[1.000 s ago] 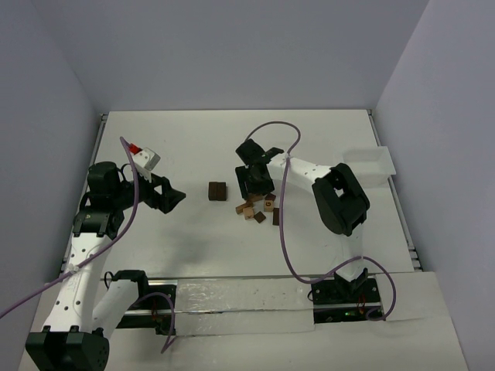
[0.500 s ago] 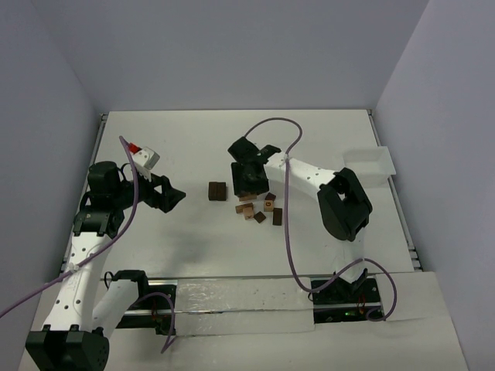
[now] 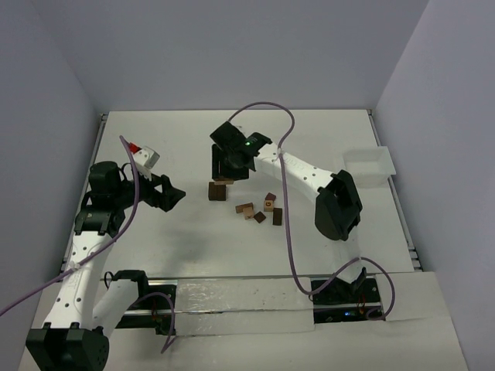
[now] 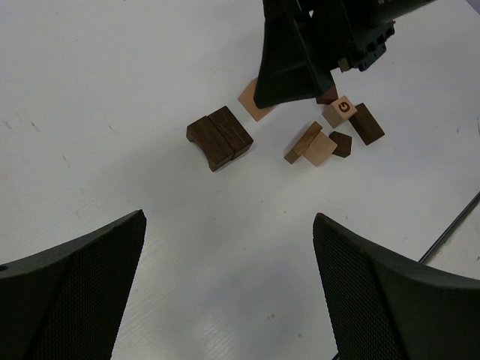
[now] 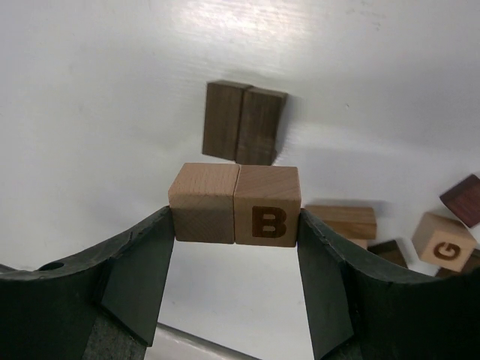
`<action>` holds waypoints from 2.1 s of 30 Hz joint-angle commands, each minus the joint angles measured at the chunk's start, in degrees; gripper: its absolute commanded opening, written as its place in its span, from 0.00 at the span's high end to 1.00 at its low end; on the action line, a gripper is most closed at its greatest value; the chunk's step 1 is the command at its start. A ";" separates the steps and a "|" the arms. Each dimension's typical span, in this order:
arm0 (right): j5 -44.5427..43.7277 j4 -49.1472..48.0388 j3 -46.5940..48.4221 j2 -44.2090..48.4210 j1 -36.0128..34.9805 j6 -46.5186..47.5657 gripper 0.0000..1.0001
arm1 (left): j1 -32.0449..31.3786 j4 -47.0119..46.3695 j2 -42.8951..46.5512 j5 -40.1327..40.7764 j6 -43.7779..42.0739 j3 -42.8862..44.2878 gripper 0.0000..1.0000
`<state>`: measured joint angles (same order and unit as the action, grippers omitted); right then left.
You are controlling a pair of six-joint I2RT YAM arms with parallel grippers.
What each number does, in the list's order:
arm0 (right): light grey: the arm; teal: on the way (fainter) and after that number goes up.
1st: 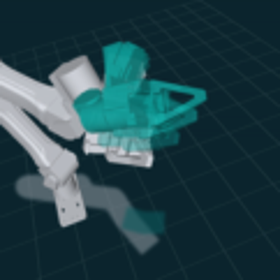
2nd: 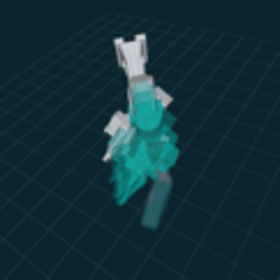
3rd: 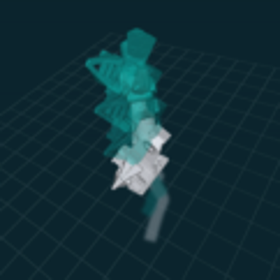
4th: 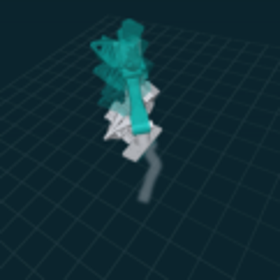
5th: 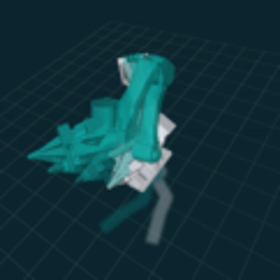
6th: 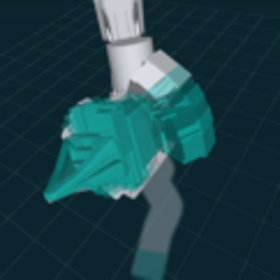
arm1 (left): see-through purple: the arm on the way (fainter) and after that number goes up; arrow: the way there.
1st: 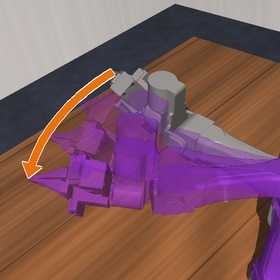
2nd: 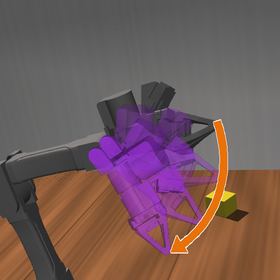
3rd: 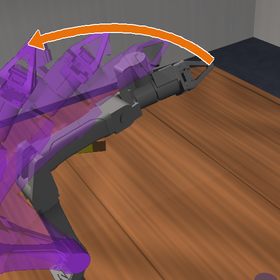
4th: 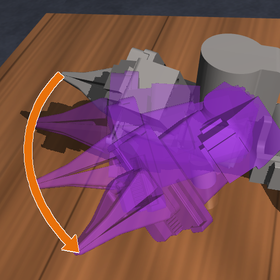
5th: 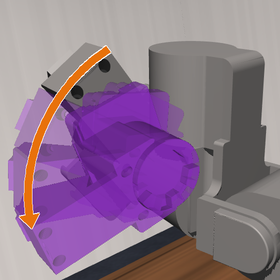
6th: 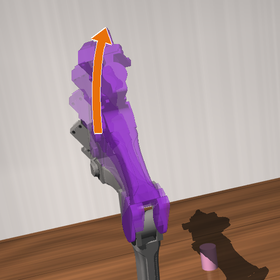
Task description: Build the wood block tower
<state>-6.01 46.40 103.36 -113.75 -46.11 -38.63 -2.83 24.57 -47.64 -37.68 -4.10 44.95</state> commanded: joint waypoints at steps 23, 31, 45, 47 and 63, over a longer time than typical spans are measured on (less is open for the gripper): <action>-5.26 0.72 13.54 -13.63 -2.59 -2.76 0.99 | 0.28 -3.74 1.33 3.07 0.85 -1.88 0.02; -6.46 0.54 13.37 -14.48 -2.50 -2.76 0.96 | 0.28 -3.92 1.93 3.06 1.11 -2.23 0.01; -6.20 0.01 13.97 -16.15 -1.71 -2.59 0.92 | 0.28 -4.01 2.12 3.32 1.00 -2.50 0.01; -6.12 -0.17 14.08 -16.50 -1.62 -2.40 0.92 | 0.28 -4.18 2.10 3.23 1.11 -2.58 0.01; -7.78 -0.14 14.85 -17.06 -1.62 -3.09 0.82 | 0.28 -4.57 2.03 3.32 1.11 -2.97 0.01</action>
<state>-11.22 46.87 115.63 -130.63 -47.97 -40.65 -2.83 22.81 -46.26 -34.60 -3.60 41.88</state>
